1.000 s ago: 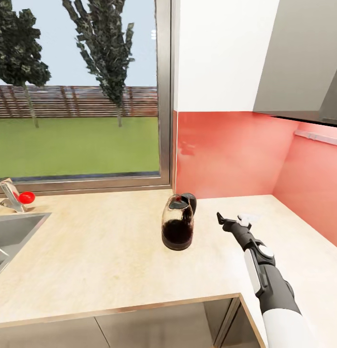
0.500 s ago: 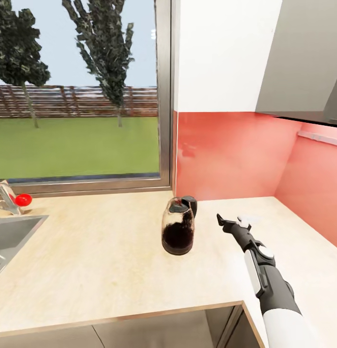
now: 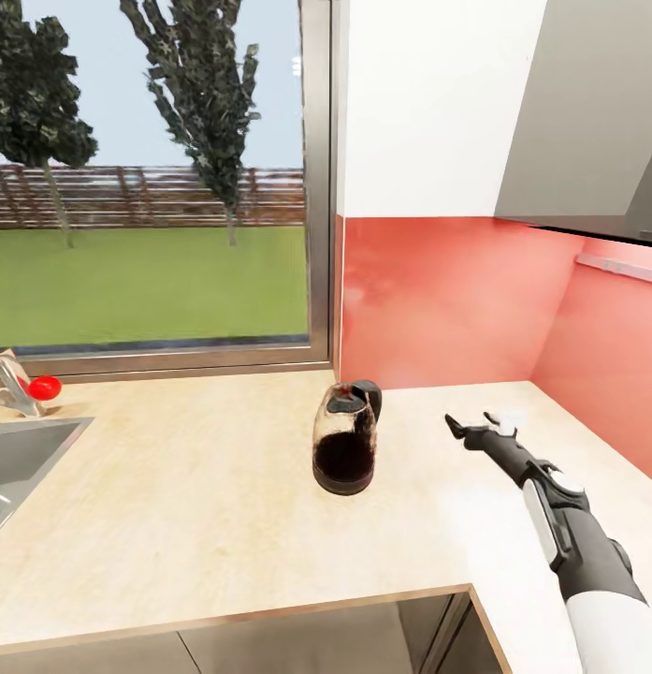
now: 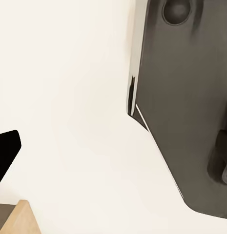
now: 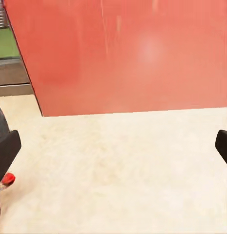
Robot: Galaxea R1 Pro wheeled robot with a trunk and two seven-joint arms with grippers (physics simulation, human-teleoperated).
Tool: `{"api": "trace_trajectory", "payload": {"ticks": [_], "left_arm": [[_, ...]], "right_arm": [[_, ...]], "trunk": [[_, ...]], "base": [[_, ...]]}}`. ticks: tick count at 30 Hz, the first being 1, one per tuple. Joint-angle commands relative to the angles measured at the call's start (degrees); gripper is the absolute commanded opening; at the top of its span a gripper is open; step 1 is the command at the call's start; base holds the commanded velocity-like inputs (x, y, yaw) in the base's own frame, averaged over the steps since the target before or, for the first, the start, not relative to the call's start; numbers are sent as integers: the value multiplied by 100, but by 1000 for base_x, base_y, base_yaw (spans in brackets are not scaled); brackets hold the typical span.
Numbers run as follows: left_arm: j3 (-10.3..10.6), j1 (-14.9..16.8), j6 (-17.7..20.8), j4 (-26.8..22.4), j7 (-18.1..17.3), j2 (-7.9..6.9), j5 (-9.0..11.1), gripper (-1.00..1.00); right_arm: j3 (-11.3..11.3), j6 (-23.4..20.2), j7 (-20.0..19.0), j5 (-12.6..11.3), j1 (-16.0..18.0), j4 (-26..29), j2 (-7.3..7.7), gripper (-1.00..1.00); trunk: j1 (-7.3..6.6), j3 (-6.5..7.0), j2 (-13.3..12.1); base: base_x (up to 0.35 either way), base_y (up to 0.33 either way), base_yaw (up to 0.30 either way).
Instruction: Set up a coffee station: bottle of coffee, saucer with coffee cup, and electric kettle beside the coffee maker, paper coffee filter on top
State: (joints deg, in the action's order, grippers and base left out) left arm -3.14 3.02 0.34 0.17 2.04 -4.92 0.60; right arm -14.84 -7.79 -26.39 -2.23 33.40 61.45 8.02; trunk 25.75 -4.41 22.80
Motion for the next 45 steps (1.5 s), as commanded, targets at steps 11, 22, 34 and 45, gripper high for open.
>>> {"api": "trace_trajectory", "payload": {"ticks": [11, 22, 34, 45], "left_arm": [[-3, -3, -5, 63, 7, -6, -7, 100], [0, -4, 87, 71, 30, -3, -12, 100], [-28, -4, 89, 71, 33, 0, 10, 100], [-29, -4, 89, 71, 33, 20, 10, 100]], "right_arm": [[5, -1505, -1223, 554, 2538, -2216, 419, 100], [13, -602, -2195, 1076, 3048, -3151, 350, 100], [18, -447, -2247, 1117, 3050, -3314, 379, 100], [17, 509, -2246, 2066, 3048, -4336, 353, 100]], "trunk": [[4, -13, 12], [4, -13, 12], [4, -13, 12], [4, -13, 12]], "base": [[0, 0, 0], [0, 0, 0], [0, 0, 0], [0, 0, 0]]}}
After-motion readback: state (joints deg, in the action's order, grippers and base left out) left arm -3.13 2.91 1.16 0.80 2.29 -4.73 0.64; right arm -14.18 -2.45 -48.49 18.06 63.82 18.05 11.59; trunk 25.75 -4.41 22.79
